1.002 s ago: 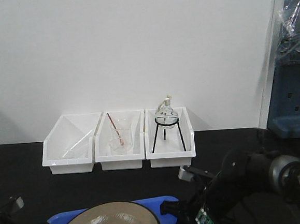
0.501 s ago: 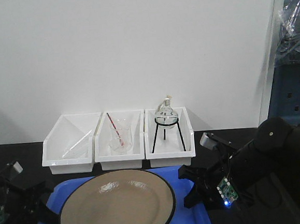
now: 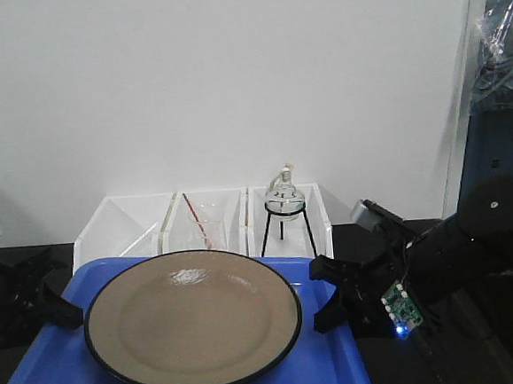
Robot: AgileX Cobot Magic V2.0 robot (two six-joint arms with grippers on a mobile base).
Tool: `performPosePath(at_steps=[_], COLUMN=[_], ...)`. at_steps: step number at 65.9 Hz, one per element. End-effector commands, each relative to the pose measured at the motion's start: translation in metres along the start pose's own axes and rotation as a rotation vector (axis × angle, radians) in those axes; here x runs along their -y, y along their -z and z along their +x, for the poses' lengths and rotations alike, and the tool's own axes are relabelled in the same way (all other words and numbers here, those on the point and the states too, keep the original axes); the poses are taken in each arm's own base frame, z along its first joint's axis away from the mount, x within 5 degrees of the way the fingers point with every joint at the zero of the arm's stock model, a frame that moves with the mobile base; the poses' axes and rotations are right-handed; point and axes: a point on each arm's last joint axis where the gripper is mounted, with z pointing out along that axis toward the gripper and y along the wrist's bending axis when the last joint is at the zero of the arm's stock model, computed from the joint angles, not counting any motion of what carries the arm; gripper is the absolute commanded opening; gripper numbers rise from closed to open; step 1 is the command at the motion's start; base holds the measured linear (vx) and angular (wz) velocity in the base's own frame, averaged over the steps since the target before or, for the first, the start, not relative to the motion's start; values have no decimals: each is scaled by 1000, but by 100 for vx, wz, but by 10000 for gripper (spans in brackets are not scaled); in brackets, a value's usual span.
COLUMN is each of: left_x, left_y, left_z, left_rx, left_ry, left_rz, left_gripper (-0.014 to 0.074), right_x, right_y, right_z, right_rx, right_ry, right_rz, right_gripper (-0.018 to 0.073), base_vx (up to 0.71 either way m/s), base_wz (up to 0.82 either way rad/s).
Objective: Place disk in tray to left cabinet
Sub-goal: 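Grip opposite edges of the blue tray with both grippers and lift, then hold the tray level with both grippers while the base turns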
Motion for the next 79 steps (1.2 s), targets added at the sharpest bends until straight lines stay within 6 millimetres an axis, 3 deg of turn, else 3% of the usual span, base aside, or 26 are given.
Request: performPosePath(at_steps=[1, 13, 24, 79], left_x=[47, 56, 57, 56], left_y=[27, 42, 43, 44], left_z=[10, 16, 18, 12], left_rx=[27, 56, 44, 110], left_ry=[40, 31, 34, 48], left_rz=[243, 262, 264, 261], left_gripper=[-1, -1, -1, -1], right_x=[-50, -73, -82, -83], right_y=[35, 60, 70, 71], right_z=[0, -13, -17, -17], right_rx=[36, 88, 105, 100], right_ry=[-27, -15, -8, 5], right_rz=[-216, -265, -284, -278], right_gripper=[-4, -4, -4, -4], base_vx=[0, 0, 0, 0], base_wz=[0, 0, 0, 0])
